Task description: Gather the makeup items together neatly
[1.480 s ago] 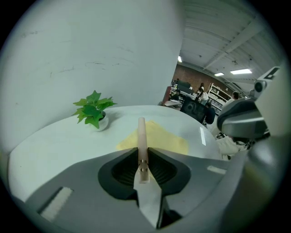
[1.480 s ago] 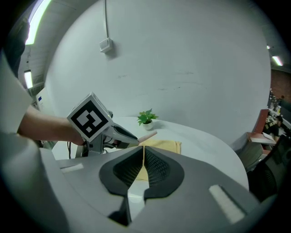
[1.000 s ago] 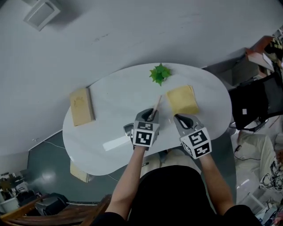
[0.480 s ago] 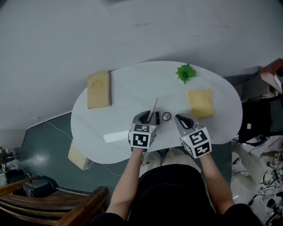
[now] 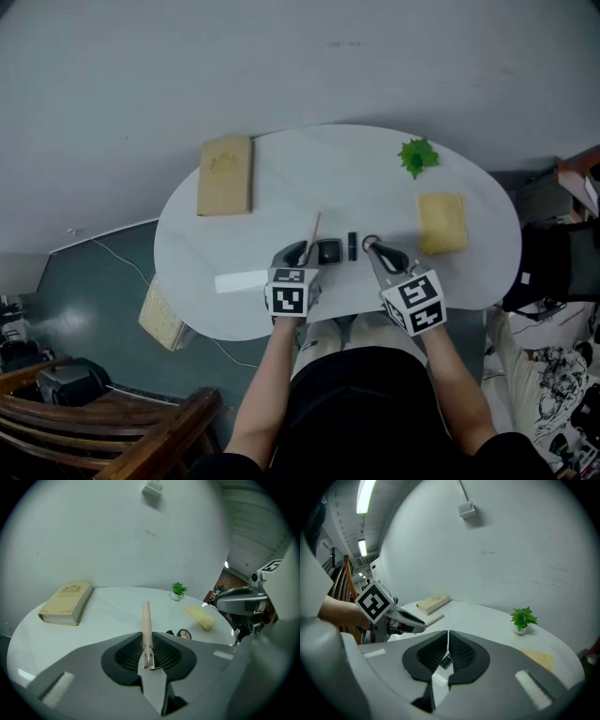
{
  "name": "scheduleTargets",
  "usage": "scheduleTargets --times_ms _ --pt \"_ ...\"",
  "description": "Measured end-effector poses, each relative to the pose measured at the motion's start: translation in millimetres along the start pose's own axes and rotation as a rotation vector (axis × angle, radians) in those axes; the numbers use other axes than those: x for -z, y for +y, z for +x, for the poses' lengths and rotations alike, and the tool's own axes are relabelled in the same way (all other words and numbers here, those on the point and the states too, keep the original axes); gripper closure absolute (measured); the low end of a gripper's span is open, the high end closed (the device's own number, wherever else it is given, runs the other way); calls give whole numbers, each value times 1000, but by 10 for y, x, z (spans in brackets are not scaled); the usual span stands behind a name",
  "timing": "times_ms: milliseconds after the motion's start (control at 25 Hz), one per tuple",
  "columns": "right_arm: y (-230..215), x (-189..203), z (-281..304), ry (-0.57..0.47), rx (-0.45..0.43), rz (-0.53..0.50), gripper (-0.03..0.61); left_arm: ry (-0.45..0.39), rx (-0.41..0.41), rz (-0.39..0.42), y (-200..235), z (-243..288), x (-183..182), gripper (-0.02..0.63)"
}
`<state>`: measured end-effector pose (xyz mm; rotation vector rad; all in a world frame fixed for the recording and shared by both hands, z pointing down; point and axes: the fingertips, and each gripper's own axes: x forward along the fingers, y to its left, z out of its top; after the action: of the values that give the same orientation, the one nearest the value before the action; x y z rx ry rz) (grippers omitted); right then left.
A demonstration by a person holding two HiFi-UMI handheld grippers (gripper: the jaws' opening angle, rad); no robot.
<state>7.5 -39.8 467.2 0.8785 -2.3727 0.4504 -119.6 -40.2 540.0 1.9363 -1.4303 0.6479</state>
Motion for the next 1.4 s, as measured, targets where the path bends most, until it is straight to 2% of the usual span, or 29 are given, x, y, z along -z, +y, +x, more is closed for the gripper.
scheduleTargets --times_ms 520,1200,1400 --pt "149 33 231 61 -33 -25 560 50 -46 -96 332 104 354 551" --pt "187 176 326 118 -94 -64 560 87 -99 -192 322 285 688 549" --pt "187 240 285 128 -101 -66 560 84 -148 -200 321 294 734 549"
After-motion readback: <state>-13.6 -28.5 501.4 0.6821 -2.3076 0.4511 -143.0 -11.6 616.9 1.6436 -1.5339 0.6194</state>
